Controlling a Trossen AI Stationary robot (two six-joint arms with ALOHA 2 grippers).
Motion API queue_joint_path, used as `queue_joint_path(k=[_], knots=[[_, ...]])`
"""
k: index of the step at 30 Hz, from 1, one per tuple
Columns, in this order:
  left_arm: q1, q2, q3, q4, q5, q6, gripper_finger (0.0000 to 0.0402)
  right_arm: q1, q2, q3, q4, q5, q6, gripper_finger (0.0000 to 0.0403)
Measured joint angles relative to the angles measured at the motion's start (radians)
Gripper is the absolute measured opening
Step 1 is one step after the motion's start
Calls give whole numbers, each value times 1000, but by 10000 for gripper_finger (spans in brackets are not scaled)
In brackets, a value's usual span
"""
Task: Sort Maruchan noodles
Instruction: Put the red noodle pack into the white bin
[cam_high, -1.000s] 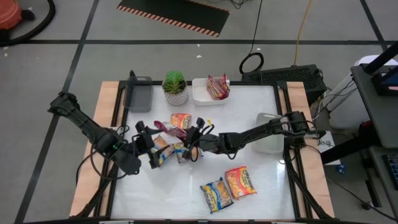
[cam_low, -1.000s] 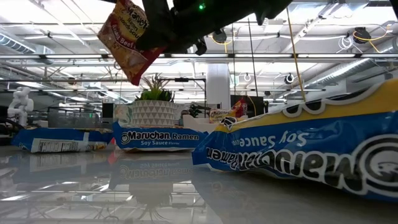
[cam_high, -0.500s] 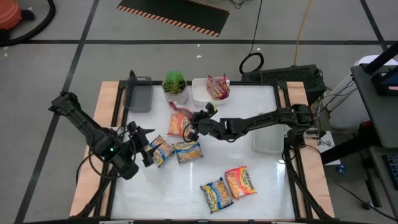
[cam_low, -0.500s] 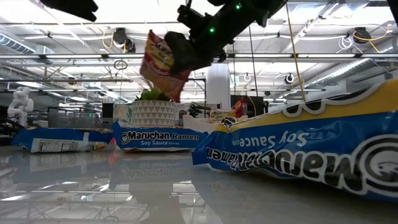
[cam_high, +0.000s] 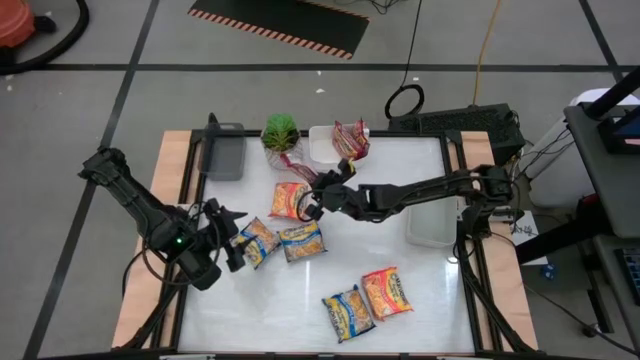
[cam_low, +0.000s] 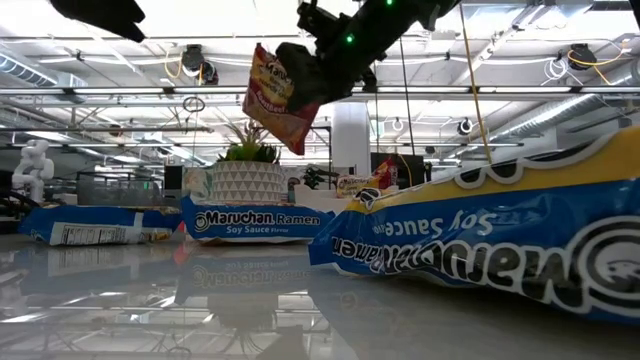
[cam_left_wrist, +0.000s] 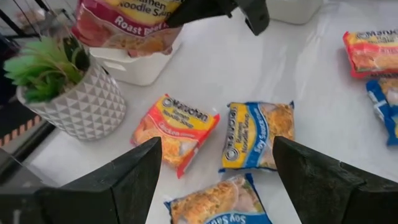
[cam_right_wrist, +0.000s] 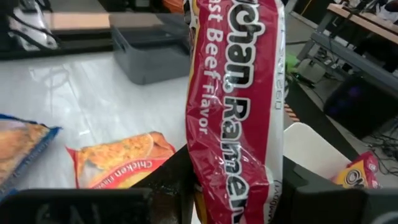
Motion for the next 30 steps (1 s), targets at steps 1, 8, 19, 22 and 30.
queue_joint_path(k=[1,8,19,22,30], knots=[[0,0,0,0,11,0,312,-1,1,0,-6,0,0,115],[0,0,0,0,21,-1,312,-40,1,0,-42,103,10,115],[0,0,0,1,21,1,312,-185,1,0,-27,101,194,115],[0,0,0,1,20,10,312,-210,1,0,-22,100,202,115],[19,0,0,2,9,20,312,-262,11,0,18,-35,249,117]])
